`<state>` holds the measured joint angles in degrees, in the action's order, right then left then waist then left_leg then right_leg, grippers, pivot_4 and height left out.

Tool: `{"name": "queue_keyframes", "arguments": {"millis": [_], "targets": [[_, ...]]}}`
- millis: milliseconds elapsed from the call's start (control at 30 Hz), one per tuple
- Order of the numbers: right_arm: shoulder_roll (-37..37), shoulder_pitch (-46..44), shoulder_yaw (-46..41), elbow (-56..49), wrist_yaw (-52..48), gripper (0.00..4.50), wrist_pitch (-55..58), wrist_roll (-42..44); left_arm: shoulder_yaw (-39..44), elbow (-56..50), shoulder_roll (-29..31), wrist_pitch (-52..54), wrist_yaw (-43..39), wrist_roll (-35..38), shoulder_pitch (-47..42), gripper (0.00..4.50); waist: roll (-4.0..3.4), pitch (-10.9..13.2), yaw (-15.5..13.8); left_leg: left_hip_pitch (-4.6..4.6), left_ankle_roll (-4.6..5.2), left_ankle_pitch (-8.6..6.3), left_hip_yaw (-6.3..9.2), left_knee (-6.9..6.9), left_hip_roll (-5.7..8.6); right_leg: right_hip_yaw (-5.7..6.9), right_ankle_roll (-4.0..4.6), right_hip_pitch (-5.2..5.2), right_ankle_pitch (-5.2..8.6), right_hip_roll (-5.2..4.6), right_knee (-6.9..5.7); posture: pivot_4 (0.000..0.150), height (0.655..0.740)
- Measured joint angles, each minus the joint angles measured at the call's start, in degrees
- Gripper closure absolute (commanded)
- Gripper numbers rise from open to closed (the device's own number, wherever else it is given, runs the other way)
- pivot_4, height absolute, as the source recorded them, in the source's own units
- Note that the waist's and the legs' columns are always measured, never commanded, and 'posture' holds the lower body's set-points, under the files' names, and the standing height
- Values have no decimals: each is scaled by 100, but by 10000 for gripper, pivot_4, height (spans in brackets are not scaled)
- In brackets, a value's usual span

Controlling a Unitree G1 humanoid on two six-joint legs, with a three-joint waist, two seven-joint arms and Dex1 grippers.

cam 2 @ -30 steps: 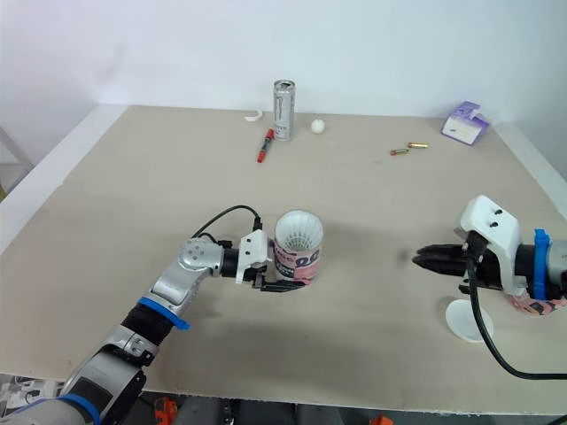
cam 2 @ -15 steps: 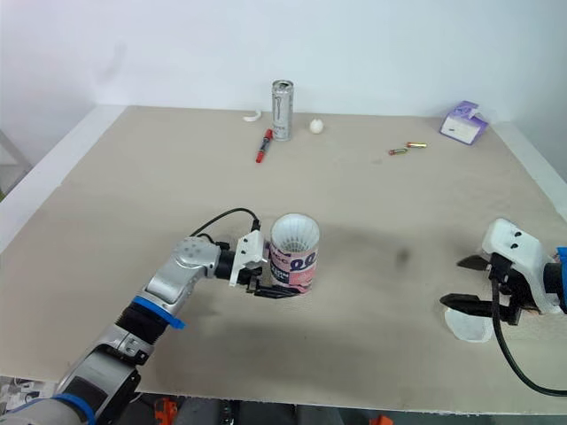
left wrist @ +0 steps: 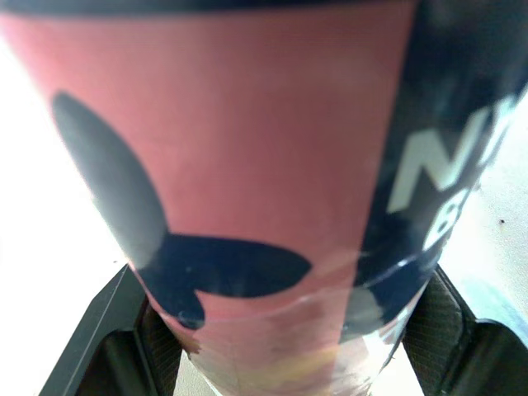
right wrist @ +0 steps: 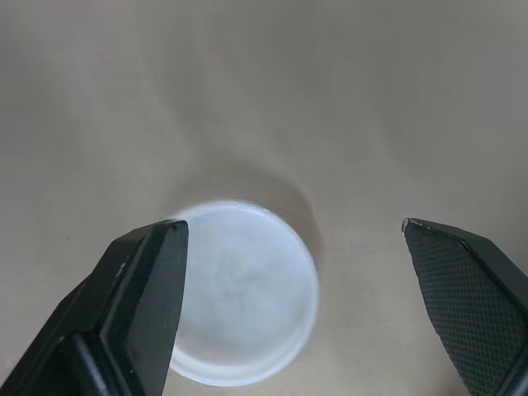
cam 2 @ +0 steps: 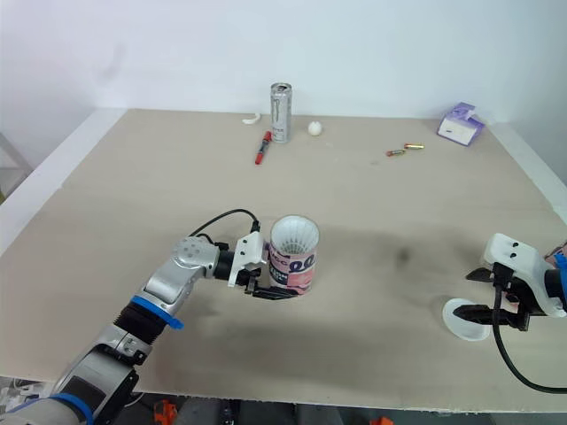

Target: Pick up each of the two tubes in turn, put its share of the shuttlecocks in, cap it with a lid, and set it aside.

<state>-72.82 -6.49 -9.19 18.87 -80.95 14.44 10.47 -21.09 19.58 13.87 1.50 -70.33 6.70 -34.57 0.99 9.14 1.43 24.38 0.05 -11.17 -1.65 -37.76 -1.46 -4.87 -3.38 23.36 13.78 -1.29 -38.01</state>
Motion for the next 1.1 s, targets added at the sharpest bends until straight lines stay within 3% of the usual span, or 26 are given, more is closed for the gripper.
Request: {"name": "queue_keyframes", "arguments": {"millis": [233,267,367,467,500,533,600,900,1100], "targets": [[6,-405,462,470,-108,402,-395,-297,-7,-42,13,64,9,2,3,13870,-5,-2,0,-5,0,0,-2,5,-1,-1,2,-2,1,0,0,1500,7400],[21,-500,530,577,-108,2746,-460,-350,-6,-51,13,87,12,4,3,13870,-5,-3,1,-6,0,0,-3,5,-1,-2,2,-2,1,0,0,1500,7400],[53,-668,707,762,-104,13234,-618,-464,-3,-81,27,117,15,4,6,13870,-6,-3,1,-6,0,0,-3,6,-1,-2,2,-2,1,0,0,1500,7400],[99,-776,887,916,-105,29250,-804,-586,2,-112,39,143,21,7,7,13870,-6,-3,2,-7,0,0,-3,10,-1,-1,4,-2,3,1,0,1500,7400],[115,-781,901,935,-106,30689,-831,-602,4,-113,39,145,21,7,7,13870,-6,-3,2,-7,0,0,-3,10,-1,-1,5,-2,4,1,0,1500,7400],[135,-787,903,961,-116,37561,-861,-618,5,-114,41,147,21,8,7,13870,-6,-4,1,-7,0,0,-3,10,-1,-2,5,-2,4,0,0,1500,7400],[140,-798,906,992,-134,43730,-948,-632,7,-116,44,154,26,9,7,13870,-5,-3,3,-9,0,0,-3,10,-1,-2,4,-4,4,0,0,1500,7400],[152,-791,898,996,-139,44433,-1064,-620,23,-119,45,212,29,16,7,13870,-4,-3,4,-15,0,0,-3,10,-3,-1,6,-8,3,2,0,1500,7400],[206,-447,655,304,-140,44433,-1085,-316,39,-105,54,227,16,30,-4,13870,-6,-3,13,-15,0,0,-3,12,-4,-2,6,-6,3,2,0,1500,7400]]}}
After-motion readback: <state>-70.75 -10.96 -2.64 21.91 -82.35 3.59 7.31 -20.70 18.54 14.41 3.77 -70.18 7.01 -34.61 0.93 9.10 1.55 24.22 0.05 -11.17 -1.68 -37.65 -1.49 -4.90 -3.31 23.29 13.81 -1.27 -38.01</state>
